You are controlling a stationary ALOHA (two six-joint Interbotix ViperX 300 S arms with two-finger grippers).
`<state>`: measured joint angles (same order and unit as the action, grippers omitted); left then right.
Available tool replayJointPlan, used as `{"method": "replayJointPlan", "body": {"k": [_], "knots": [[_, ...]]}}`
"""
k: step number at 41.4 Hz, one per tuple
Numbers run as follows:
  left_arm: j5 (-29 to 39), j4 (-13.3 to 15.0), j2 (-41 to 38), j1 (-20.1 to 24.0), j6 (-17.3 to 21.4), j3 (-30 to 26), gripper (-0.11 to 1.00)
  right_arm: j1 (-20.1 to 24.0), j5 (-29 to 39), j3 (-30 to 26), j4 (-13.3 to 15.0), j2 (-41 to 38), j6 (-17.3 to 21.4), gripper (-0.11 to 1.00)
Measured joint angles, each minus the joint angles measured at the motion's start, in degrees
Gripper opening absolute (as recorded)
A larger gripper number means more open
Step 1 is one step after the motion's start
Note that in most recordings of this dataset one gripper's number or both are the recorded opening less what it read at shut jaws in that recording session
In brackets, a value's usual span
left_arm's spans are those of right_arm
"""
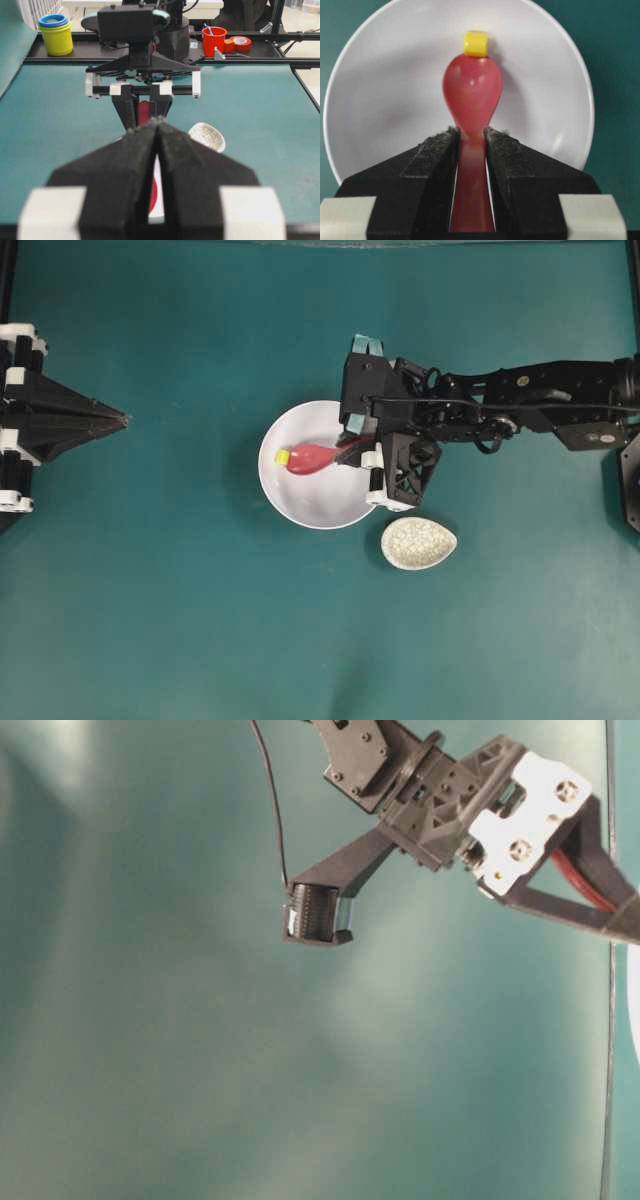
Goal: Scoop the yellow hexagonal prism block from the bowl with a spoon using the right arm.
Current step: 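Lower the spoon into the bowl and push it under the yellow block, then tilt and raise the spoon slightly, holding the yellow block on it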
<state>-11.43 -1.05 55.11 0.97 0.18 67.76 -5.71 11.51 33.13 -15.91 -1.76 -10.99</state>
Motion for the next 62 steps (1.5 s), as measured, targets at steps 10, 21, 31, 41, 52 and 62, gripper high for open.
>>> {"method": "replayJointPlan", "body": {"k": [10,21,31,41,52,62], "knots": [[0.2,0.0,0.0,0.1,0.0,-0.1,0.01,0.1,-0.5,0.0,0.0,0.0,0.2,0.25],[0.4,0.0,0.0,0.1,0.0,0.0,0.01,0.1,-2.3,0.0,-0.1,0.0,0.4,0.25],[0.4,0.0,0.0,0.1,0.0,0.0,0.01,0.4,-5.2,1.0,-0.4,0.4,0.4,0.25],[0.5,0.0,0.0,0.1,0.0,-0.1,0.01,1.0,-8.8,3.3,-1.1,1.9,0.5,0.25],[0.5,-0.1,0.0,0.1,0.0,0.0,0.01,1.1,-12.0,5.0,-1.4,3.5,0.5,0.25],[0.5,0.0,0.0,0.1,0.1,0.0,0.0,1.1,-12.0,5.1,-1.5,3.5,0.5,0.25]]}}
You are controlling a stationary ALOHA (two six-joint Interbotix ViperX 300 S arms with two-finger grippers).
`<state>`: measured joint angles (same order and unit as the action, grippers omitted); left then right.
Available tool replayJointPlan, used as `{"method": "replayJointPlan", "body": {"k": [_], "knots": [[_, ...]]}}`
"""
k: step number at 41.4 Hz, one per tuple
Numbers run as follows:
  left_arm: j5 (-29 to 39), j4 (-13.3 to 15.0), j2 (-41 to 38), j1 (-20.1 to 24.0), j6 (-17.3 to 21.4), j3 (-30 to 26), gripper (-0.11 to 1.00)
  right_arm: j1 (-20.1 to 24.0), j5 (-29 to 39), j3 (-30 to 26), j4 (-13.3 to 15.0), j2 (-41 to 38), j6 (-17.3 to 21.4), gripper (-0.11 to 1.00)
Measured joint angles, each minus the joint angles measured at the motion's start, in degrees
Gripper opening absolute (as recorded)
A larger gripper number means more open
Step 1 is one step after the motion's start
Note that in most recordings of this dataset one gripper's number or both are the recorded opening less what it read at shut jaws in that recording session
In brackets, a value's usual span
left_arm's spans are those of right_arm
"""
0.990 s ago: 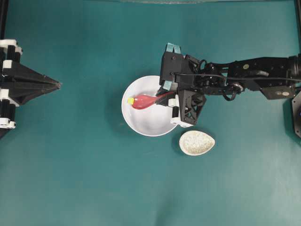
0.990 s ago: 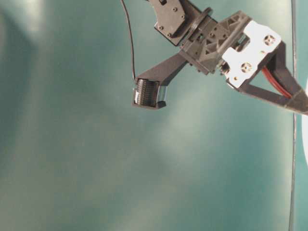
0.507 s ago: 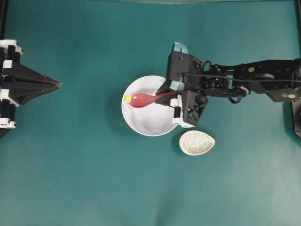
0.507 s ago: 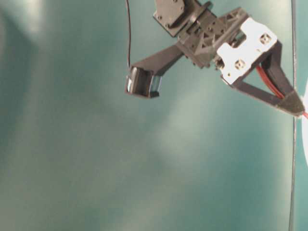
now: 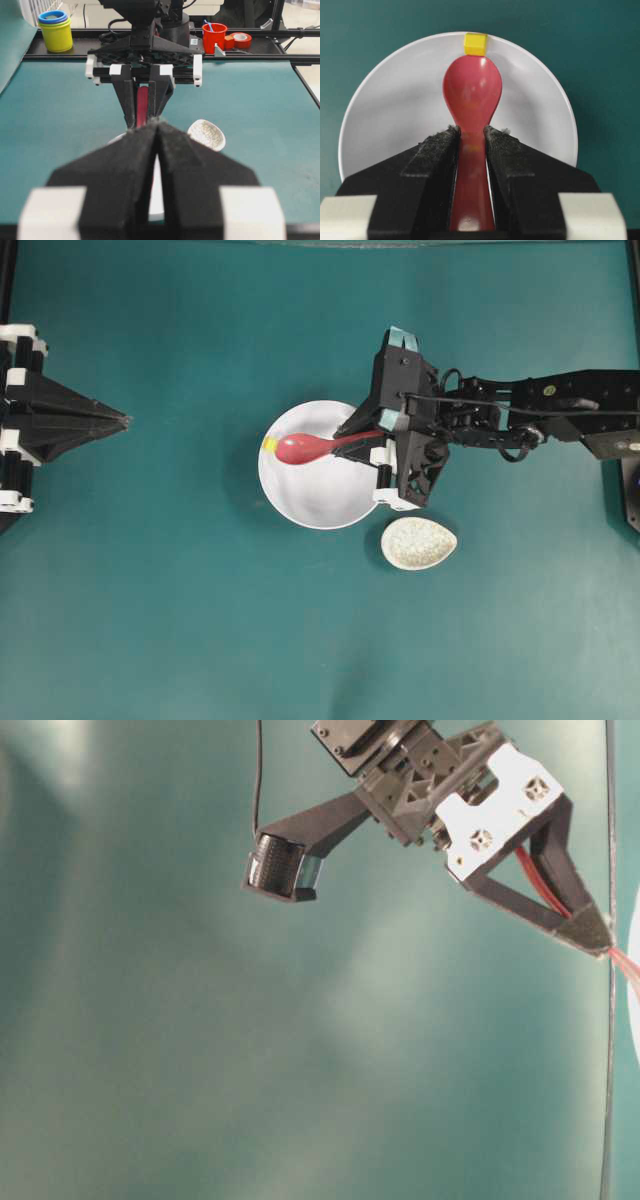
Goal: Scoop the yellow hexagonal prism block from the bowl with a spoon using the right arm.
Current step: 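Tilt and raise the spoon slightly, holding the yellow block on it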
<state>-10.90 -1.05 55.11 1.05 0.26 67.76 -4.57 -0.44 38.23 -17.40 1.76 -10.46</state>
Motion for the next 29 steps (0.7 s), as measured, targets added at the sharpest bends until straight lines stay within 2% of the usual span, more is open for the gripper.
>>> {"method": "replayJointPlan", "body": {"k": [29], "knots": [[0.0,-0.1,0.0,0.0,0.0,0.0,0.01,0.1,-0.1,-0.1,0.1,-1.3,-0.2,0.25]]}}
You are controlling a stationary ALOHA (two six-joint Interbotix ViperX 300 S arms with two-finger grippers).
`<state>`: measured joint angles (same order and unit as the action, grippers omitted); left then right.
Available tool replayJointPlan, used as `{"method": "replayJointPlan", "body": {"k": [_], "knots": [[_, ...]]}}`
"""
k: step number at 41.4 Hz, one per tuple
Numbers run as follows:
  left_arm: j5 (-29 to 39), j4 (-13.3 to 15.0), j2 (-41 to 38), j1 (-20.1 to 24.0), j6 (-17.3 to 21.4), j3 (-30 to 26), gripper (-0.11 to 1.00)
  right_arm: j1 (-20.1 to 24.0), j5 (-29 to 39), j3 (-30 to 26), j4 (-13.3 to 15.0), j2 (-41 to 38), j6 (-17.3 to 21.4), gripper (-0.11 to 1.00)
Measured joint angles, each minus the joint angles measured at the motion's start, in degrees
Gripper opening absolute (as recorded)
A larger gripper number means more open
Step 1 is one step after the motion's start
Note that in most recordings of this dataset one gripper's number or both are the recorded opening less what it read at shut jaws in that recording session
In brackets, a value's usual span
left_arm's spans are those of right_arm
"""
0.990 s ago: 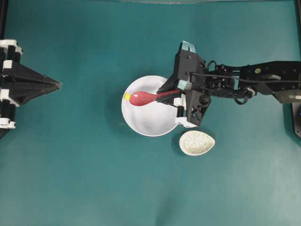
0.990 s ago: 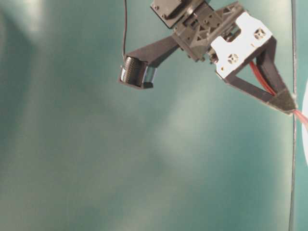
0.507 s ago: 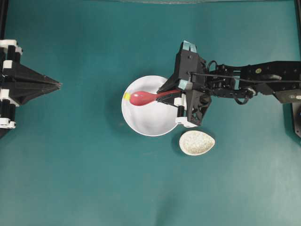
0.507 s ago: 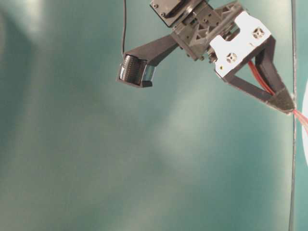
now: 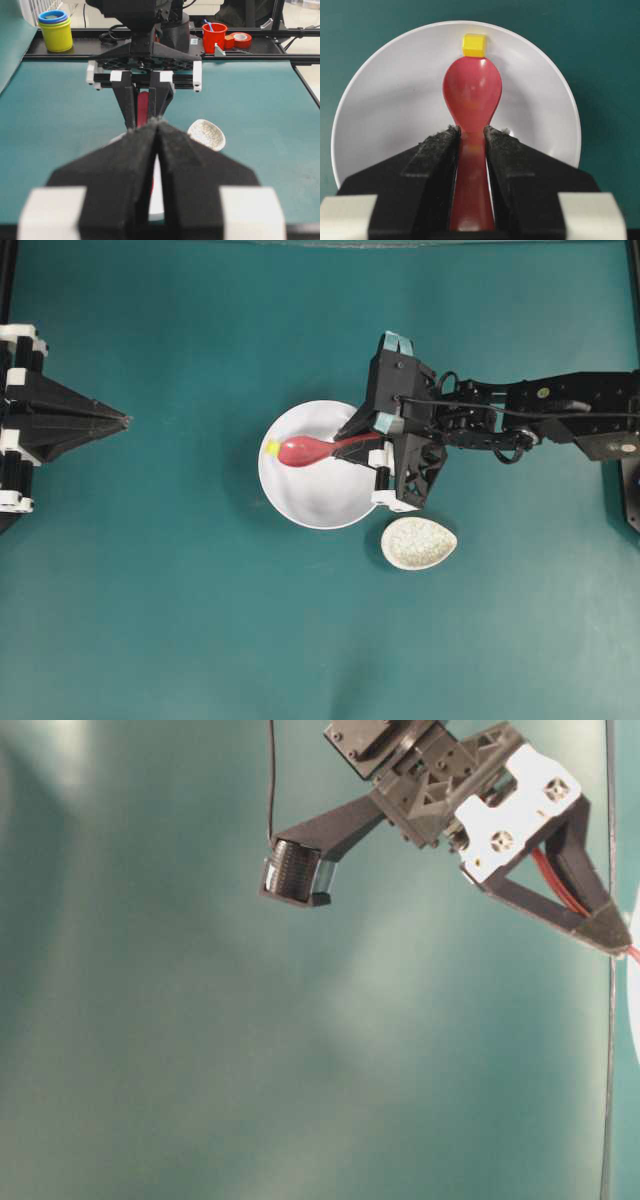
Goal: Scoop the yellow hexagonal prism block from the bowl with a spoon using the right arm.
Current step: 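Tilt and raise the spoon slightly, holding the yellow block on it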
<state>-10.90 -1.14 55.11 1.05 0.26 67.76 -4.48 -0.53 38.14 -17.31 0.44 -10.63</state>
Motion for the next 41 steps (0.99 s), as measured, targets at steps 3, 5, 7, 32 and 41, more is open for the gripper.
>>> {"method": "replayJointPlan", "body": {"k": [3,5,7,32,41], "knots": [[0.1,0.0,0.0,0.0,0.0,0.0,0.01,0.0,0.0,-0.2,0.0,-0.2,0.1,0.25],[0.1,0.0,0.0,-0.1,0.0,-0.1,0.0,0.0,0.0,-0.4,0.0,-0.4,-0.1,0.25],[0.1,0.0,0.0,0.0,0.0,0.0,0.0,0.0,0.0,-0.4,0.0,-0.5,-0.1,0.25],[0.0,0.0,0.0,0.0,0.0,0.0,0.01,0.0,-0.1,-1.7,0.1,-1.5,-0.2,0.25],[0.4,0.1,0.0,0.0,0.0,0.0,0.01,0.0,-0.1,-1.6,0.1,-1.4,-0.1,0.25]]}}
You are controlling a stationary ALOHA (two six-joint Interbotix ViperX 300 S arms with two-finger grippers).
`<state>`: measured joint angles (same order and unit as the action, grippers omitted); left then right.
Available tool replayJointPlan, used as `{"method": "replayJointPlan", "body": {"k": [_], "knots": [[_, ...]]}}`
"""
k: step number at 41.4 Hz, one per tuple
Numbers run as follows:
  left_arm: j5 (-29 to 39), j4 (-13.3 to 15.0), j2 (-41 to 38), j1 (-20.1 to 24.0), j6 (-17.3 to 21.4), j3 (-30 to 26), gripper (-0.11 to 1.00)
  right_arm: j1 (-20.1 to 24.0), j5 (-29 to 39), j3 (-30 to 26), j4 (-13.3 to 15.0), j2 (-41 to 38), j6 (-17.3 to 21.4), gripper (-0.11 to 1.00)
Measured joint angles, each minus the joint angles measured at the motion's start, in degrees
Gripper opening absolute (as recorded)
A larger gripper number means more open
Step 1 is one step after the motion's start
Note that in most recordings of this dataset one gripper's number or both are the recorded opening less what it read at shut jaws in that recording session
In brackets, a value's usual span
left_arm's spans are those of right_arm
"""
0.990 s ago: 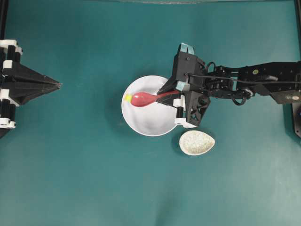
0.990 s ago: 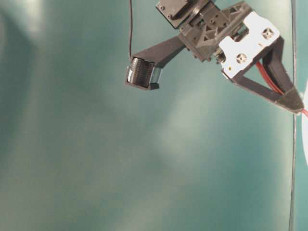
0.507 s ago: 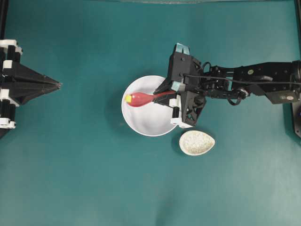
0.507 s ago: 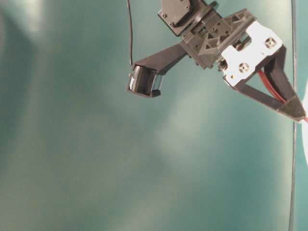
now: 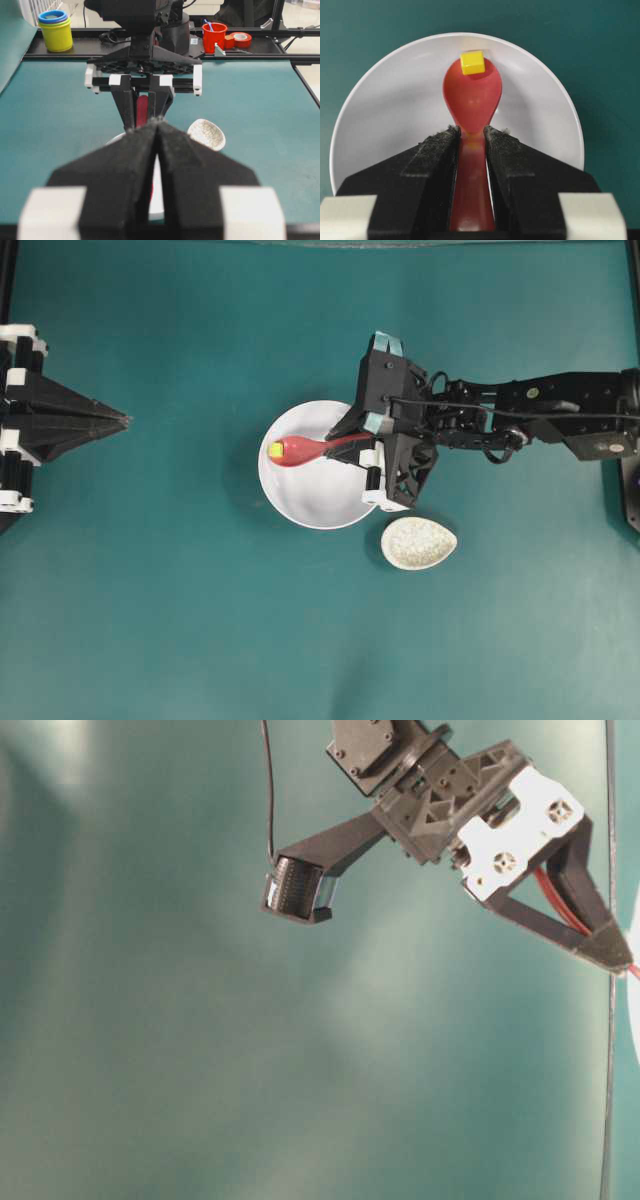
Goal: Scoop the yellow hexagonal prism block from the bowl with a spoon using the right arm.
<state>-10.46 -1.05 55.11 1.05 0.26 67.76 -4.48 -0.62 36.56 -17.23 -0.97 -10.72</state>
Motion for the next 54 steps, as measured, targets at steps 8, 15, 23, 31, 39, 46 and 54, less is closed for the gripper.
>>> {"method": "replayJointPlan", "body": {"k": [8,15,23,31,39,46,54], "knots": [[0.2,-0.1,0.0,0.0,0.0,-0.1,0.01,0.4,-1.3,1.7,-0.1,2.8,0.1,0.25],[0.2,-0.1,0.0,0.0,0.0,0.0,0.01,1.1,-5.1,4.7,0.0,7.6,0.1,0.25],[0.2,-0.1,0.1,0.0,0.0,0.0,0.0,1.3,-7.4,7.9,0.0,14.5,0.2,0.25],[0.2,-0.1,0.1,0.0,0.0,-0.1,0.01,1.3,-7.6,10.7,0.0,22.5,0.2,0.25],[0.2,-0.1,0.2,0.0,-0.1,-0.1,0.01,1.3,-7.7,13.6,0.0,29.4,0.2,0.25],[0.2,0.0,0.2,0.0,-0.1,0.0,0.0,1.3,-7.7,14.4,0.0,31.6,0.2,0.25],[0.2,-0.1,0.2,0.0,-0.2,0.0,0.01,1.3,-7.6,14.5,0.0,31.6,0.1,0.25]]}}
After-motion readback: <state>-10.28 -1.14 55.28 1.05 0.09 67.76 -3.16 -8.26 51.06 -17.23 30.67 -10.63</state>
